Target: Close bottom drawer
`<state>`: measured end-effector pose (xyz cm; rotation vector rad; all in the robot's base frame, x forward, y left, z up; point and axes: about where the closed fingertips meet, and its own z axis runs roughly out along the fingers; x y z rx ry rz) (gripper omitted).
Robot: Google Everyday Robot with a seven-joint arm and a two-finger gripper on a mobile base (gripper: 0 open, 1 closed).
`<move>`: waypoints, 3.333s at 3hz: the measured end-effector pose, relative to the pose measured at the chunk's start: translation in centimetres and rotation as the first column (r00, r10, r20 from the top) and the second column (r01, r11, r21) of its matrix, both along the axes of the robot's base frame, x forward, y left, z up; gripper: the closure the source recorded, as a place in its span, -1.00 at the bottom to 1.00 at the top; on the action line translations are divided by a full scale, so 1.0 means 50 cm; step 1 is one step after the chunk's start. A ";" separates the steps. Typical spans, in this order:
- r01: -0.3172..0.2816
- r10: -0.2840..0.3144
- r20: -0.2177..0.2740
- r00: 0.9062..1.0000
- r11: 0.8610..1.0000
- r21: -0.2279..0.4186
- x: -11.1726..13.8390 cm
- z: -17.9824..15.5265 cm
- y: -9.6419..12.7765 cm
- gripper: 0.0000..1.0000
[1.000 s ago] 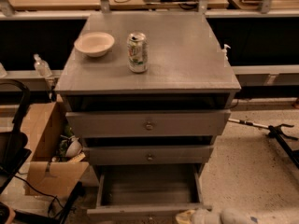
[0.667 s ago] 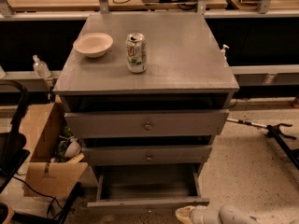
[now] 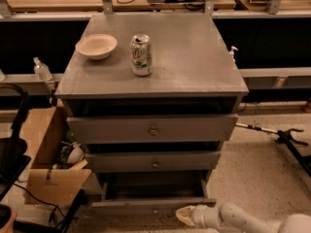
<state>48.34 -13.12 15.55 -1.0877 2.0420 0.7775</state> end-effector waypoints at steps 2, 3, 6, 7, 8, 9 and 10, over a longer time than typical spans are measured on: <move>-0.036 0.036 0.014 0.999 0.999 -0.002 0.067 0.002 0.047 1.00; -0.061 0.061 0.023 0.998 0.998 -0.011 0.126 0.003 0.079 1.00; -0.073 0.074 0.023 0.997 0.997 -0.028 0.171 0.001 0.086 1.00; -0.078 0.079 0.016 0.997 0.996 -0.040 0.214 -0.006 0.086 1.00; -0.080 0.080 0.013 0.997 0.996 -0.042 0.218 -0.008 0.086 1.00; -0.087 0.087 0.005 0.996 0.995 -0.046 0.255 -0.018 0.090 1.00; -0.088 0.089 0.004 0.996 0.995 -0.046 0.259 -0.020 0.091 1.00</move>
Offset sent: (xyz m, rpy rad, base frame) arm 0.1239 0.0698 0.0032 -0.0178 -0.0448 0.1045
